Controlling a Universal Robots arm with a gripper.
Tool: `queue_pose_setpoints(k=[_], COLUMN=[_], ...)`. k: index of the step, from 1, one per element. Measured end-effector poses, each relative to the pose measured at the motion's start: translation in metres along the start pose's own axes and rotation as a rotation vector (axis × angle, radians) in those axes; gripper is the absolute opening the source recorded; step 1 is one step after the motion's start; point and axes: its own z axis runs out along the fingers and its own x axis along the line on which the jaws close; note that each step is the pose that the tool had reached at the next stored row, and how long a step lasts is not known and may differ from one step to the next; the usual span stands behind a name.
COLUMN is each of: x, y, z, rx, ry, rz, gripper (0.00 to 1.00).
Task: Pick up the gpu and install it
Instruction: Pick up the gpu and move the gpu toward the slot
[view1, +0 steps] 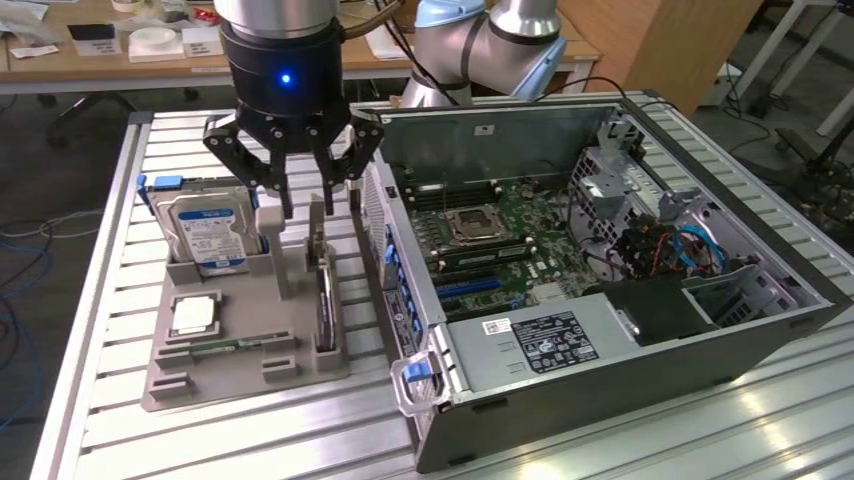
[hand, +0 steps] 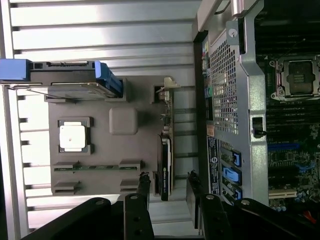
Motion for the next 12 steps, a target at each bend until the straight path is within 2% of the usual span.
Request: queue_pose_setpoints(k=[12], x=[0.0026], y=[-0.0004], z=[0.0062], rx=[0.0000], ry=[-0.0008], rz=[0.000], gripper=[0.43])
